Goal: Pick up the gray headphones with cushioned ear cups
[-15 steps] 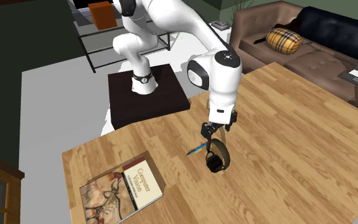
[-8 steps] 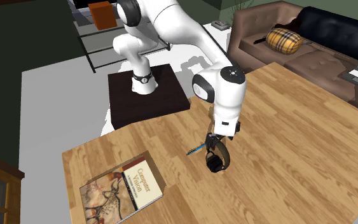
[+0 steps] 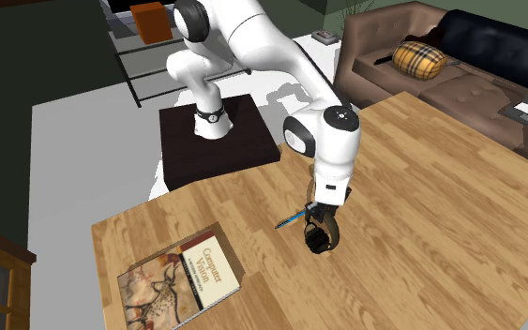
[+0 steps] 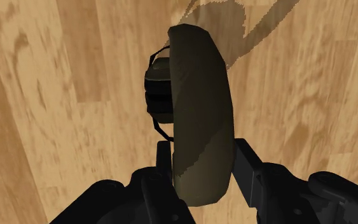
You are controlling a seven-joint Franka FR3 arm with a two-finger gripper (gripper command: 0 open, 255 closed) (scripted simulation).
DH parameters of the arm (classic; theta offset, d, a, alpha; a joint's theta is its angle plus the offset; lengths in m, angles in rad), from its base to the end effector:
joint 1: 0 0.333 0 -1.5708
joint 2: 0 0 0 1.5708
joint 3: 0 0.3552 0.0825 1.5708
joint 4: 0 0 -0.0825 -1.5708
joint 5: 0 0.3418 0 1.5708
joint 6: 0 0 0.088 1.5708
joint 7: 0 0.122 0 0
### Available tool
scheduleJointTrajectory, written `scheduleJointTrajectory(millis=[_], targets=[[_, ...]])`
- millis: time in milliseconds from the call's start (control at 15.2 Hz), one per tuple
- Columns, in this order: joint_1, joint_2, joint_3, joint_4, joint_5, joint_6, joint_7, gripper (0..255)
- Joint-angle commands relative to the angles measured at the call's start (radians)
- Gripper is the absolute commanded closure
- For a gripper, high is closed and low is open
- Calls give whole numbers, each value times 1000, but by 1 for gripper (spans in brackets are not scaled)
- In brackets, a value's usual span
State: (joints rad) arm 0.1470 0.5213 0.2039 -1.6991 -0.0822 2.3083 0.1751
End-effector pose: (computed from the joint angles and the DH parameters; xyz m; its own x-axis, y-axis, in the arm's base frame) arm 0.6353 0.2090 0.3508 0.9770 0.1922 0.0924 0.1975 -0.9789 -0.0519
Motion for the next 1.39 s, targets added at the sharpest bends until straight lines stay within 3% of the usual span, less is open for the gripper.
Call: scheduleJointTrajectory(millis=[0, 330, 1320], targets=[[0, 1, 0, 0, 0, 0, 0, 255], [-1, 0, 0, 0, 0, -1, -1, 255], [-8, -89, 12, 74, 22, -162, -10, 255]])
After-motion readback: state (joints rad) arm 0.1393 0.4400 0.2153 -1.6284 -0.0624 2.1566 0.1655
